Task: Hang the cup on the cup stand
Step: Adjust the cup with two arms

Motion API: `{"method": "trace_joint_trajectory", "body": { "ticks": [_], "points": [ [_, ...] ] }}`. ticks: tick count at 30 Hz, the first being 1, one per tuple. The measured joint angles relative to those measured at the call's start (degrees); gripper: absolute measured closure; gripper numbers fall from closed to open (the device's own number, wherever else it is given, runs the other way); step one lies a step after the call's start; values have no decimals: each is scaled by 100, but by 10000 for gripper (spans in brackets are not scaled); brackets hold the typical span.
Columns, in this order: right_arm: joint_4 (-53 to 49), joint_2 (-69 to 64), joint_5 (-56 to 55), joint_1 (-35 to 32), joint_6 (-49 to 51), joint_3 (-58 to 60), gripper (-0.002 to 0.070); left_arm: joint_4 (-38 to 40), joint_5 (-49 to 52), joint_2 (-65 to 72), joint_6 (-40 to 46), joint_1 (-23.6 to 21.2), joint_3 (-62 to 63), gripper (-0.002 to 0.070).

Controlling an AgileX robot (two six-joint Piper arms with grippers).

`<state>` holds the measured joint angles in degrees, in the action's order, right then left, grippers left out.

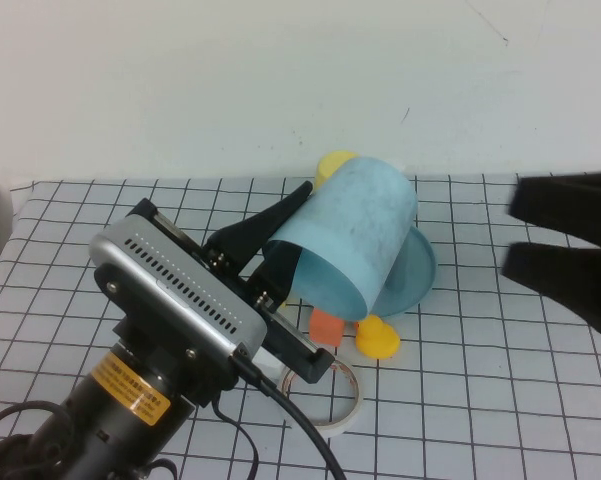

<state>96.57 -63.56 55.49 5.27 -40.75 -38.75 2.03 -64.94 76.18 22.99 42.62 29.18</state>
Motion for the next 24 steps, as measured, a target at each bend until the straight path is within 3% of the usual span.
{"method": "trace_joint_trajectory", "body": {
  "ticks": [9,24],
  "points": [
    [0,-930,-568,861,0,-892,-17,42,0,0,-11,0,0,661],
    [0,-1628,-1076,1683,0,-1481,-17,147,0,0,-11,0,0,661]
  ]
}}
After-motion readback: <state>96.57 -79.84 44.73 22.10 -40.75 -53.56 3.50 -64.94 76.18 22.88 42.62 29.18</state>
